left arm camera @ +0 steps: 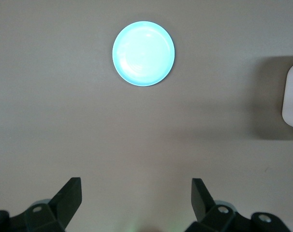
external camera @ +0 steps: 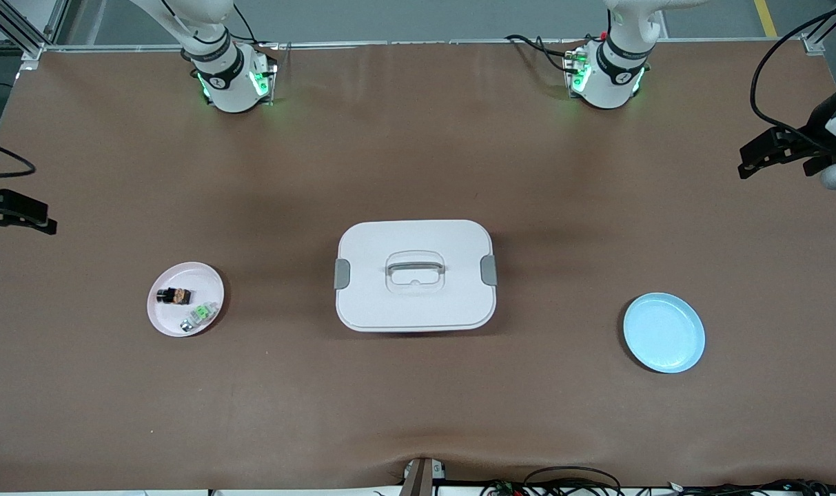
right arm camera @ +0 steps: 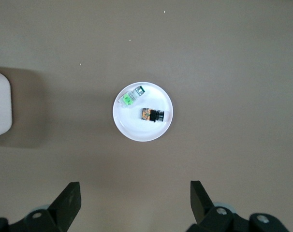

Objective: Transfer orange switch to right arm and place

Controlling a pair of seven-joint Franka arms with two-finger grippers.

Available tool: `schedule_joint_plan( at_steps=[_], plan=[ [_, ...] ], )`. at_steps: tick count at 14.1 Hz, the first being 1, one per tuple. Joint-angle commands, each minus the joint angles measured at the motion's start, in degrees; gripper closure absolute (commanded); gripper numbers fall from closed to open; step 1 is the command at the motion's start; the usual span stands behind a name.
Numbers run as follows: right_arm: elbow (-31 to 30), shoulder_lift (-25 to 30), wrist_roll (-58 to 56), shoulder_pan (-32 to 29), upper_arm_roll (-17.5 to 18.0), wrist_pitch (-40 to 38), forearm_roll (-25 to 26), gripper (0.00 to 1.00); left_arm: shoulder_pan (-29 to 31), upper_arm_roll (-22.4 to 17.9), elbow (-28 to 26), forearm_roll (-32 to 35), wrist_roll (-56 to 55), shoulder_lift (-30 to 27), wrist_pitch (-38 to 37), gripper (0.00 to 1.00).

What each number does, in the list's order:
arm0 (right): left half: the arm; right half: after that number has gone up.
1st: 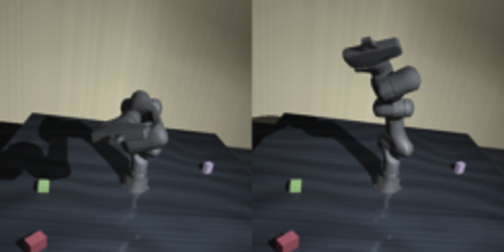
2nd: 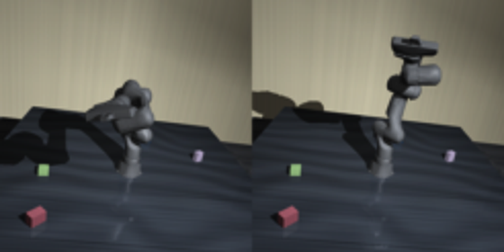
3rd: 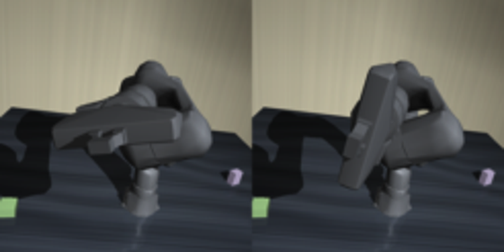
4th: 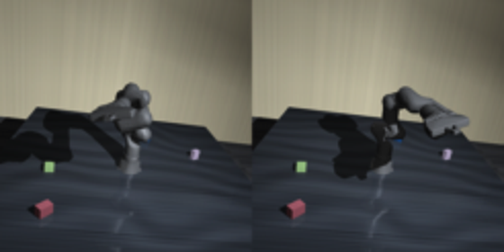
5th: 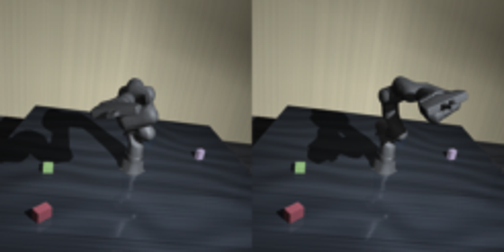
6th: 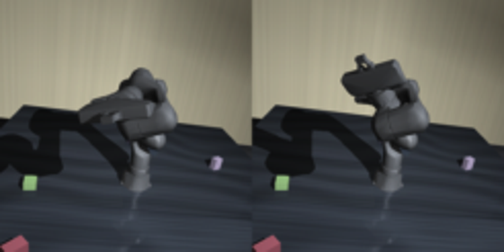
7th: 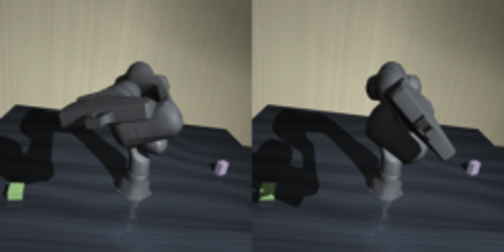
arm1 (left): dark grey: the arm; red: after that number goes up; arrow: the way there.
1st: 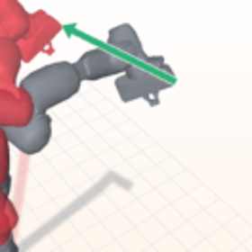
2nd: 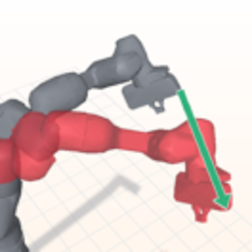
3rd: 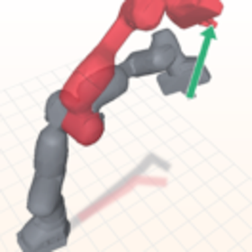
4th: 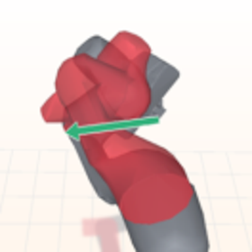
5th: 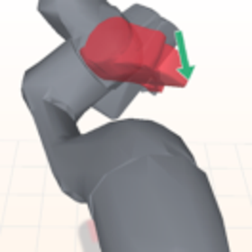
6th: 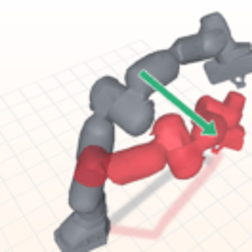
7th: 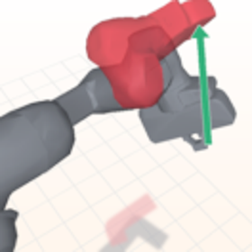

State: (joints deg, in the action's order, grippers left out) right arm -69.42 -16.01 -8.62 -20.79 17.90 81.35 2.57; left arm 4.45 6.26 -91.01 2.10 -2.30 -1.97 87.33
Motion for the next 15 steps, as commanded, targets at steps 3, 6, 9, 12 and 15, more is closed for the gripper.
schedule_joint_plan(
  at_steps=[3,6,9,12,15],
  plan=[
    [-0.45,4.74,0.8,-3.47,0.39,-2.26,-3.54,0.0,0.12,-0.19,-0.92,-0.96,0.89,-1.02,0.03,0.0],
    [-2.03,7.12,2.38,-2.6,0.04,-2.78,-3.45,0.0,0.12,-0.19,-0.84,-0.96,0.81,-1.02,0.03,0.0],
    [-5.55,9.85,2.47,5.28,-7.05,-1.47,-3.28,0.0,0.12,-0.19,-0.84,-0.96,0.81,-0.93,0.12,0.0],
    [-7.48,10.73,2.47,17.67,-19.43,-0.85,-3.36,0.0,0.21,-0.37,-0.75,-0.96,0.81,-0.93,0.2,0.0],
    [-9.15,11.79,2.47,25.18,-27.11,-0.15,-3.54,0.0,0.3,-0.54,-0.75,-0.96,0.89,-0.67,0.82,0.0]
  ],
)
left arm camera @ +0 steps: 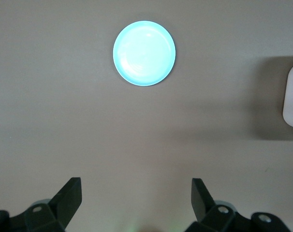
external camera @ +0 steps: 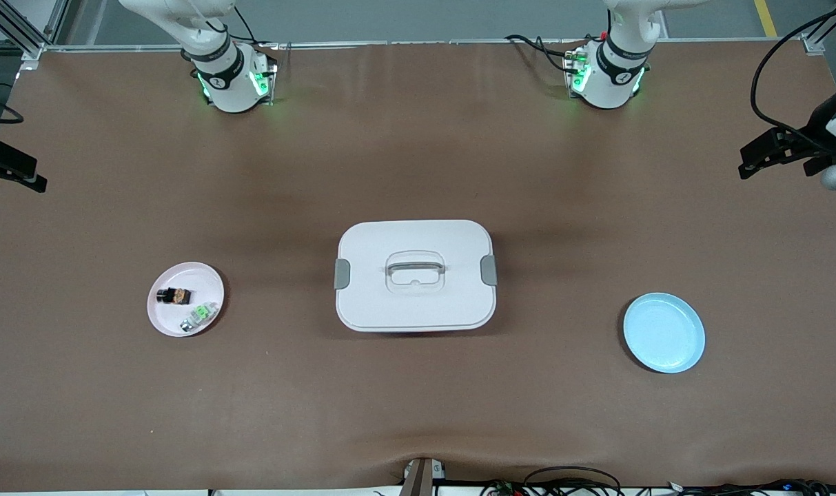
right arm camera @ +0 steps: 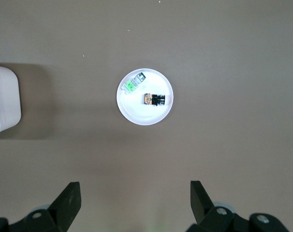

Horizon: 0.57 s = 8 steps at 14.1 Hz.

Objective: Transfer orange switch to right arm and place

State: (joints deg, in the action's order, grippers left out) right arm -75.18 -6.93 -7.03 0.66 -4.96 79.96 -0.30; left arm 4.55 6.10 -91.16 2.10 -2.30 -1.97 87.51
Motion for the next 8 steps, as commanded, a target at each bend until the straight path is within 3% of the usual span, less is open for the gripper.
schedule_joint_plan(
  at_steps=[1,5,8],
  plan=[
    [-4.26,3.14,0.88,3.38,-4.26,1.6,-0.84,0.0,0.19,-0.39,-0.6,-0.96,0.81,-0.67,0.73,0.0],
    [-5.41,3.67,0.88,2.68,-4.09,1.78,-0.93,0.0,0.19,-0.39,-0.6,-0.96,0.81,-0.84,0.64,0.0],
    [-9.88,6.56,0.97,1.45,-3.83,4.41,-1.89,0.0,0.11,-0.21,-0.51,-0.96,0.89,-1.02,0.64,0.0]
  ],
)
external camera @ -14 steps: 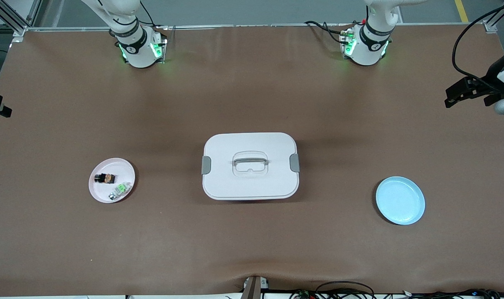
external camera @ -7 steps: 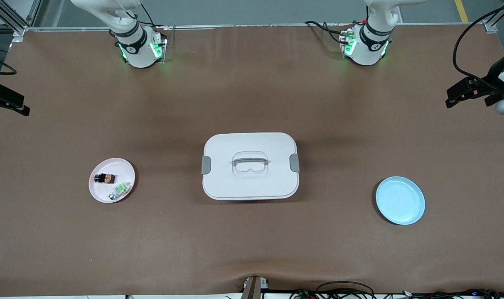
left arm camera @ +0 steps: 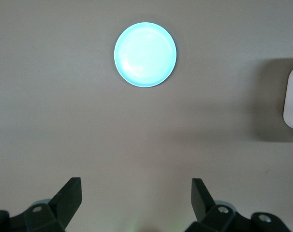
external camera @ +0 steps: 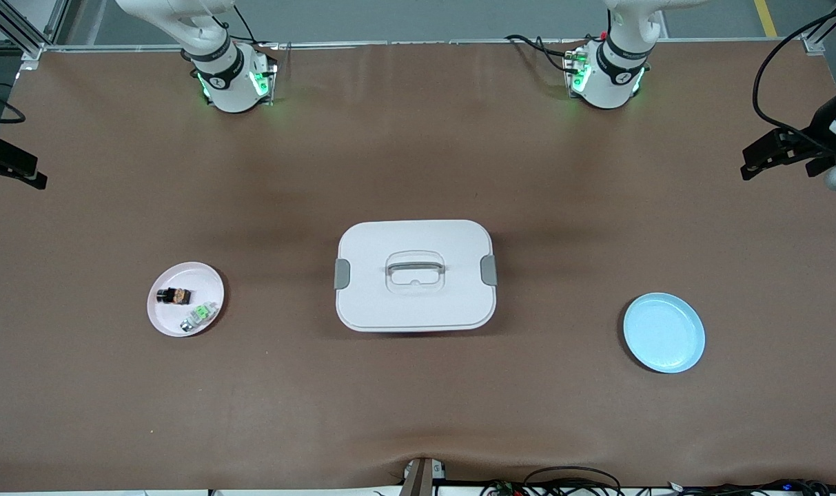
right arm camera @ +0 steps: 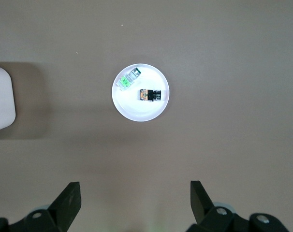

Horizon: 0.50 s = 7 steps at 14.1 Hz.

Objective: Transfer orange switch to right arm and place

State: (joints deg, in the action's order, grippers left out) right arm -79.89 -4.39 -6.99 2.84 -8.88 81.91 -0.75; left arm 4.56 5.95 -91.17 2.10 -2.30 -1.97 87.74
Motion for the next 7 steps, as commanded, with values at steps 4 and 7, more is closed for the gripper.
schedule_joint_plan(
  at_steps=[4,7],
  plan=[
    [-6.07,4.48,2.85,-1.35,0.09,2.47,-2.94,0.0,0.01,0.29,-0.5,-0.96,0.98,-1.28,-0.03,0.0],
    [-5.98,4.74,2.77,-0.73,0.0,2.38,-2.94,0.0,0.01,0.46,-0.41,-1.05,0.98,-1.37,-0.12,0.0]
  ],
)
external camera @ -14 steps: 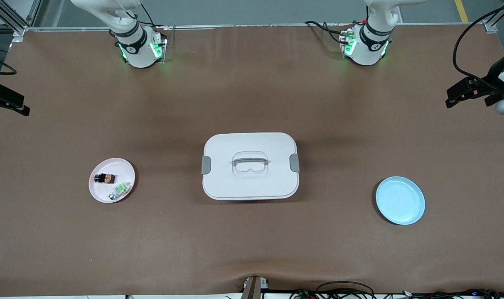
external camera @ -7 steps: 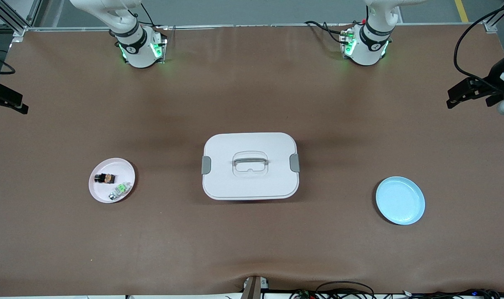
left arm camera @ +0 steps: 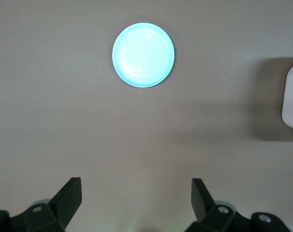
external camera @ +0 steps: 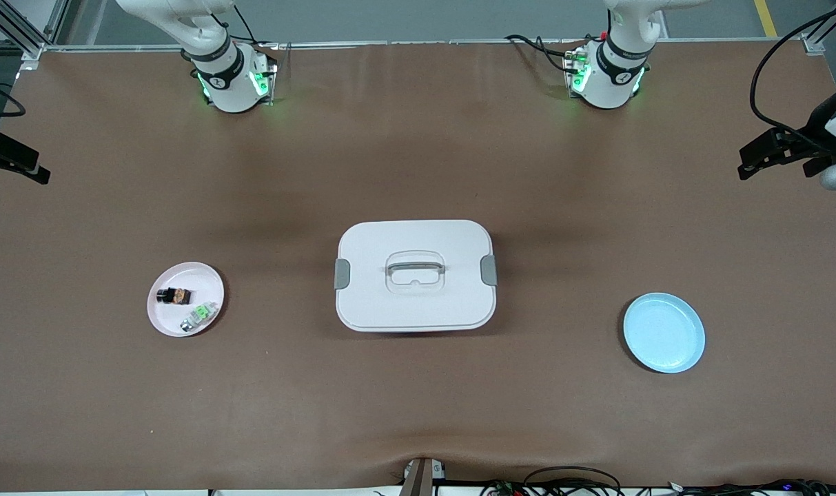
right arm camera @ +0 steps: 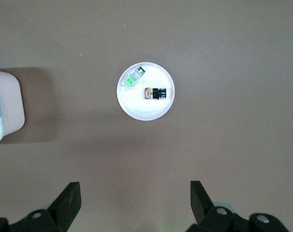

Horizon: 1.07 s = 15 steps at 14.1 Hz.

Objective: Transfer orange switch to right arm and place

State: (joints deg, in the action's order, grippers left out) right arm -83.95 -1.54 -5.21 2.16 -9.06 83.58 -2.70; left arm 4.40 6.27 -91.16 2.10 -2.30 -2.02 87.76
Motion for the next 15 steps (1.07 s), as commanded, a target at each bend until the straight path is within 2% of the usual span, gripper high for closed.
schedule_joint_plan(
  at_steps=[1,8,15],
  plan=[
    [-2.01,2.07,0.9,0.04,0.18,0.54,-1.0,0.0,0.17,0.14,-0.34,-1.74,0.89,-1.32,-0.14,0.0],
    [-1.57,2.51,0.29,0.47,0.36,0.36,-0.12,0.0,0.0,1.19,1.15,-2.98,0.81,-1.41,-4.17,0.0],
    [-1.22,2.42,0.9,0.83,0.71,-0.51,-0.03,0.0,-0.09,1.37,2.12,-2.89,1.16,-1.85,-4.27,0.0]
  ],
)
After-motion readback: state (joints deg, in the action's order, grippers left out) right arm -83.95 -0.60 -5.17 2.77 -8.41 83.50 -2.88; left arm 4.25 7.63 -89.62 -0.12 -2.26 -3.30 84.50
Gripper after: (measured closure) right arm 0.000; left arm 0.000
